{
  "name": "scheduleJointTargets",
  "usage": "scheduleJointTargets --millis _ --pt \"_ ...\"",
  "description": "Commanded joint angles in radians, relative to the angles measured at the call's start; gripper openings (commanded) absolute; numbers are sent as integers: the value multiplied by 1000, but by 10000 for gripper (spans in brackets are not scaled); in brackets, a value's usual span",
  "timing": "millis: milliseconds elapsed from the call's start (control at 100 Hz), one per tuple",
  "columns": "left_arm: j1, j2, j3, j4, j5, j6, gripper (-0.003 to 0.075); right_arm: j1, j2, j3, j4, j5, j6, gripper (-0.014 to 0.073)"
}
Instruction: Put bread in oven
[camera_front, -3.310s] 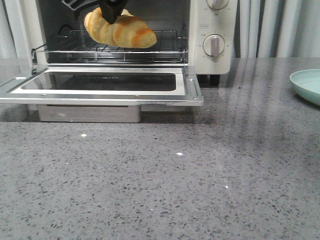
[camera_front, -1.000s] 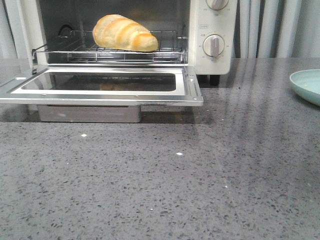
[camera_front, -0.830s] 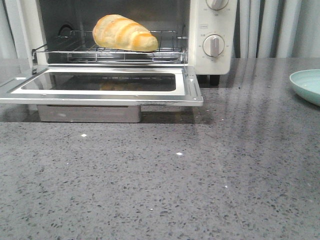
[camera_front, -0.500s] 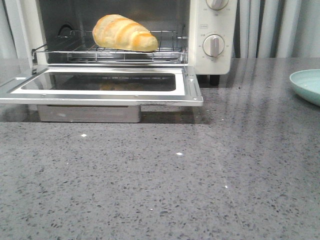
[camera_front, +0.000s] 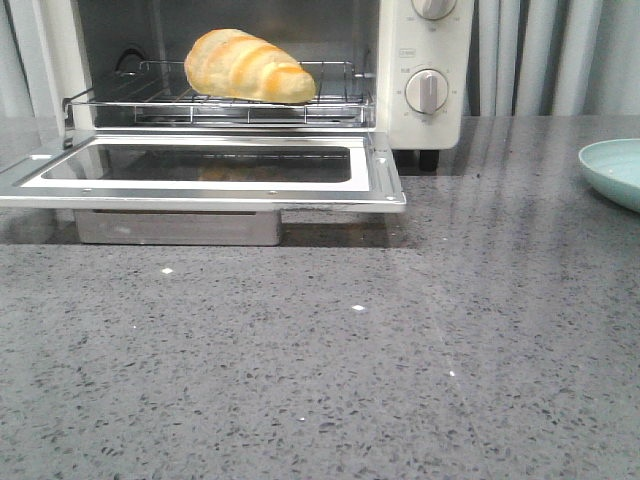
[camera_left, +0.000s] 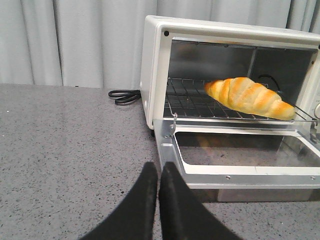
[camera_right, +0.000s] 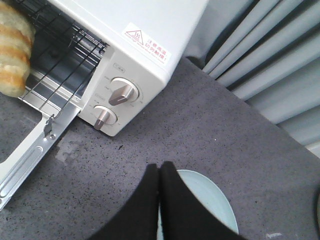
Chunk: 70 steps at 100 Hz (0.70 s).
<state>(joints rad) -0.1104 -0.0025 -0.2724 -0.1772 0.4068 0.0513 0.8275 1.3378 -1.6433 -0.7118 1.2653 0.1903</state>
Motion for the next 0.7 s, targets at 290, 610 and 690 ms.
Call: scheduleJointTargets --millis 290,610,690 --pt "2 -26 -24 -16 -78 -7 -21 -6 -30 -20 -47 33 6 -49" --pt "2 -26 -24 -16 -78 -7 -21 -6 -30 -20 -38 8 10 -49" --pt "2 -26 -24 -16 -78 -7 -21 -24 -44 -20 28 -17 12 -49"
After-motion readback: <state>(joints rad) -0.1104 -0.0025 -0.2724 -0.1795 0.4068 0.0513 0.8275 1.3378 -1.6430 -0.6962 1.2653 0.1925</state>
